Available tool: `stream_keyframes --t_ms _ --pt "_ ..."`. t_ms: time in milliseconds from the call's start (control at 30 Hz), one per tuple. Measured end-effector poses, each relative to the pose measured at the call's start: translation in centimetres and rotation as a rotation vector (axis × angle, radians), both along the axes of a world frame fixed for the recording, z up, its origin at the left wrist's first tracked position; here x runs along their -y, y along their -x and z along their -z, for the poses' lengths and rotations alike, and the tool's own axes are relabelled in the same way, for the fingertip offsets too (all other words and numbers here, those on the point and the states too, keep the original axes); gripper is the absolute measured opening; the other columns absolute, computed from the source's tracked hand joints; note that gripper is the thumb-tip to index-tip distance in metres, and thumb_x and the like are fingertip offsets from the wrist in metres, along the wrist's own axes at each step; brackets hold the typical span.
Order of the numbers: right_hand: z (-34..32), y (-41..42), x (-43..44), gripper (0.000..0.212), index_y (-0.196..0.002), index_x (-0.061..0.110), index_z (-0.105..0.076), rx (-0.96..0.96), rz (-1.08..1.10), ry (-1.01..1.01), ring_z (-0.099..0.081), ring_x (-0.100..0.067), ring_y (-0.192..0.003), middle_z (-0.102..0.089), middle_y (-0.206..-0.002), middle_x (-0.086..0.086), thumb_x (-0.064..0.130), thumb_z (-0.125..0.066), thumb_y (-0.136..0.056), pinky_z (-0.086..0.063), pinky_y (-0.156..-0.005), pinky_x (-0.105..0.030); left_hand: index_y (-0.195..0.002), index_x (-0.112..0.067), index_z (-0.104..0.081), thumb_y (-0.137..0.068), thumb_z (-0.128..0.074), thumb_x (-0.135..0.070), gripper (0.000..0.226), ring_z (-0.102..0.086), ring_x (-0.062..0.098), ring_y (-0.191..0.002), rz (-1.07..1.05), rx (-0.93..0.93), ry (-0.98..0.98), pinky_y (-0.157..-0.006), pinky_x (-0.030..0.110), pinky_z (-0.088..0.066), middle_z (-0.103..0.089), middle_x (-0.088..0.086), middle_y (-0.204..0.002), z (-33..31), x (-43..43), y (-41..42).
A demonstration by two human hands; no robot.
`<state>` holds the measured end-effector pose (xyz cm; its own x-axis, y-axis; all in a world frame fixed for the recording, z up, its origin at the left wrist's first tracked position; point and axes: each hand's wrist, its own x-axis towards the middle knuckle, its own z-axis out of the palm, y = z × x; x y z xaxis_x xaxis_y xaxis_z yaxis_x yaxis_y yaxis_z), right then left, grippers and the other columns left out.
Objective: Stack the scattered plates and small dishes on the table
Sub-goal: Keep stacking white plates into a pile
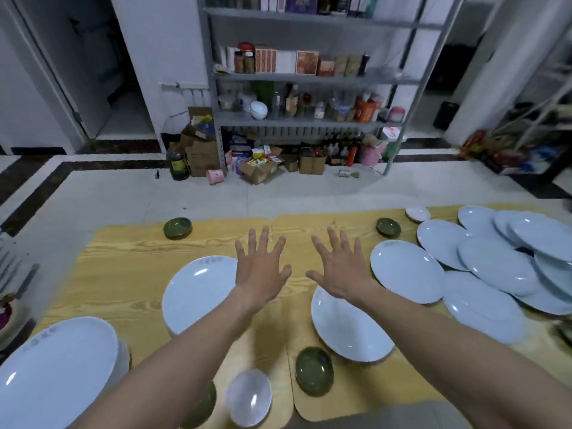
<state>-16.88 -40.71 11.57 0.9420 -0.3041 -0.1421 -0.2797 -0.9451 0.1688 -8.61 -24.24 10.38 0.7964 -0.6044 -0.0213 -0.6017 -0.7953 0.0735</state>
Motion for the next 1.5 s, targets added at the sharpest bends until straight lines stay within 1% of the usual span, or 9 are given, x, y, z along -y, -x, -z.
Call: stream_keyframes --t_ms 200,533,900,967,1067,1200,1333,1433,1500 --pt "-1.1 7.3 8.1 0.081 -0.158 0.028 0.005 0.069 0.110 -0.035 0.008 -0.036 -0.151 0.012 -0.165 -0.013 0.067 -0.032 -0.096 -0.002 -0.119 -0.059 -0.156 -0.032 -0.008 -0.098 -0.033 -0.058 0.069 0.001 0.034 -0.151 0.079 0.056 0.036 -0.119 0.058 -0.008 0.001 0.009 -0.165 -1.8 9.0 5.8" --pt "-0.7 20.9 20.5 0.080 -0.158 0.030 0.005 0.100 0.244 -0.156 0.008 -0.033 -0.152 0.013 -0.165 -0.011 0.064 -0.036 -0.097 -0.003 -0.120 -0.056 -0.156 -0.033 -0.012 -0.099 -0.036 -0.054 0.065 -0.003 0.031 -0.151 0.092 -0.037 0.100 -0.119 0.054 -0.007 -0.003 0.008 -0.165 -0.6 22.4 17.5" --pt "1.8 20.7 26.2 0.078 -0.158 0.033 0.003 0.140 0.273 -0.313 0.008 -0.030 -0.152 0.012 -0.165 -0.009 0.060 -0.040 -0.098 -0.004 -0.120 -0.051 -0.156 -0.034 -0.013 -0.100 -0.036 -0.055 0.064 -0.005 0.030 -0.151 0.043 -0.024 0.086 -0.120 0.051 -0.009 -0.005 0.008 -0.165 1.0 27.6 17.1" --pt "2.6 20.1 26.7 0.077 -0.158 0.033 -0.002 0.140 0.282 -0.362 0.002 -0.029 -0.153 0.006 -0.166 -0.008 0.059 -0.043 -0.097 -0.010 -0.120 -0.048 -0.156 -0.033 -0.013 -0.100 -0.037 -0.054 0.064 -0.006 0.030 -0.151 0.034 -0.045 0.100 -0.120 0.051 -0.010 -0.005 0.009 -0.165 1.6 28.1 16.4" --pt "4.2 19.2 27.5 0.072 -0.155 0.032 -0.019 0.182 0.356 -0.514 -0.018 -0.026 -0.148 -0.014 -0.163 -0.006 0.056 -0.050 -0.095 -0.027 -0.114 -0.044 -0.156 -0.033 -0.013 -0.100 -0.037 -0.052 0.064 -0.007 0.030 -0.151 0.022 -0.077 0.110 -0.120 0.049 -0.011 -0.007 0.009 -0.164 2.7 28.6 15.2" --pt "7.5 18.7 28.6 0.065 -0.148 0.030 -0.033 0.196 0.483 -0.734 -0.048 -0.024 -0.127 -0.038 -0.144 -0.007 0.051 -0.058 -0.092 -0.044 -0.100 -0.039 -0.156 -0.031 -0.014 -0.100 -0.038 -0.050 0.064 -0.009 0.031 -0.150 -0.004 -0.119 0.103 -0.121 0.048 -0.014 -0.009 0.012 -0.164 4.7 28.3 14.5" --pt "10.5 17.8 29.8 0.060 -0.142 0.024 -0.042 0.191 0.645 -0.888 -0.056 -0.024 -0.112 -0.055 -0.126 -0.011 0.047 -0.062 -0.091 -0.045 -0.091 -0.031 -0.155 -0.031 -0.017 -0.099 -0.041 -0.050 0.064 -0.013 0.030 -0.149 -0.054 -0.152 0.127 -0.120 0.046 -0.015 -0.014 0.013 -0.162 6.1 27.7 14.2" --pt "12.3 17.0 30.5 0.054 -0.140 0.019 -0.045 0.185 0.719 -1.005 -0.055 -0.021 -0.110 -0.058 -0.126 -0.010 0.041 -0.062 -0.093 -0.041 -0.091 -0.028 -0.155 -0.030 -0.021 -0.099 -0.043 -0.049 0.064 -0.016 0.030 -0.148 -0.103 -0.180 0.154 -0.120 0.043 -0.018 -0.016 0.013 -0.162 7.2 27.0 14.4" --pt "13.2 16.5 30.9 0.053 -0.140 0.017 -0.046 0.198 0.765 -1.098 -0.055 -0.023 -0.116 -0.056 -0.133 -0.009 0.036 -0.064 -0.093 -0.039 -0.094 -0.027 -0.155 -0.030 -0.024 -0.098 -0.046 -0.047 0.063 -0.021 0.030 -0.147 -0.155 -0.220 0.205 -0.118 0.041 -0.022 -0.020 0.012 -0.161 8.0 26.6 14.8"
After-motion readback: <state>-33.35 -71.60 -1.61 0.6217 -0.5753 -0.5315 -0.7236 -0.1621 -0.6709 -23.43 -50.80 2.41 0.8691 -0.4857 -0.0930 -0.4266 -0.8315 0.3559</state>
